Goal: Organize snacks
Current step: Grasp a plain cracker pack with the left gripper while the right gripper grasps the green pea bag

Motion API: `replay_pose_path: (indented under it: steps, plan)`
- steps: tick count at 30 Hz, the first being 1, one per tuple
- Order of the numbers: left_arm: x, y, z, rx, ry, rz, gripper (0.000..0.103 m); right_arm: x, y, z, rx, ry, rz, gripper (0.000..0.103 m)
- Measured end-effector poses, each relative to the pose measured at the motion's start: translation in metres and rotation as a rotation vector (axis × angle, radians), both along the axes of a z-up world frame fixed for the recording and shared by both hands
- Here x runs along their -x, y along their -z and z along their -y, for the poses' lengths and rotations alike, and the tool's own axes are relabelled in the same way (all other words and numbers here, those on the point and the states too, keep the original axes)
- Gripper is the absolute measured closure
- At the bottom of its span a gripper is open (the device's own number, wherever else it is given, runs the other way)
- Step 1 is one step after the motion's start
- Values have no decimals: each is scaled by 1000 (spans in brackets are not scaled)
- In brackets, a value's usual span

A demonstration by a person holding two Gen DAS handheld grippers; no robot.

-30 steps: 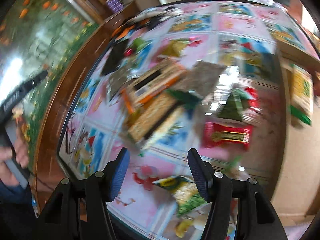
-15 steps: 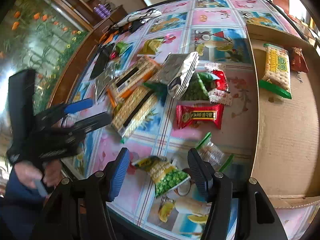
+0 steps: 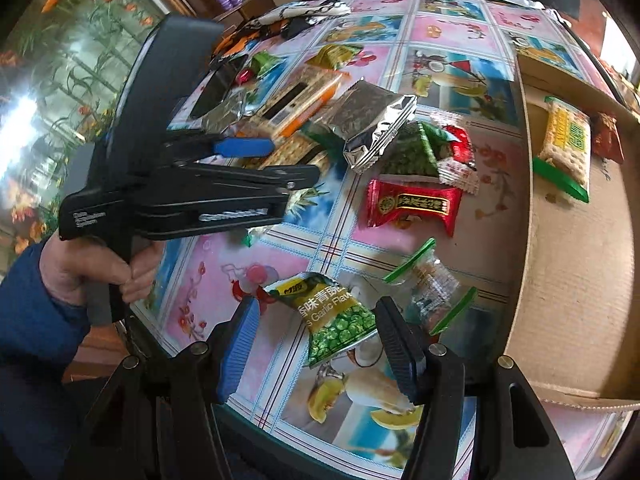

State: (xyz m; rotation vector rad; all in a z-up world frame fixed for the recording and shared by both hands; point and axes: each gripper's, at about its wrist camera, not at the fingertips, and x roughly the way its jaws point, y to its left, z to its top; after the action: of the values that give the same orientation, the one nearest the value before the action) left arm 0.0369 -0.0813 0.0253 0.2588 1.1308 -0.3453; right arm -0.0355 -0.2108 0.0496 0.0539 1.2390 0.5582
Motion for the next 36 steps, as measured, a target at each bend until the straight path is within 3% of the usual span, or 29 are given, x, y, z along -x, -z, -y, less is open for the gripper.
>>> replay_pose_path:
  steps: [3,12,14,16,19,23,36]
  plan:
    - [3,6,-2,25,3,-14,57,0,4,-5,24,-17,-2,38]
    - [20,6,-19,59,-34,-3,58,-5,24,-23,139,-87,4,40]
    - [27,7,-21,58,-43,0,58,-6,29,-27,160,-101,10,45]
    - [35,7,-22,61,-54,2,58,-4,29,-33,186,-129,41,64]
    - [41,6,-25,81,-69,-1,58,0,27,-39,201,-158,62,68]
    - [43,3,-29,125,-82,-12,58,-1,19,-34,176,-147,90,68]
    - [42,-26,-11,179,-17,37,58,-10,-11,9,-31,45,111,68]
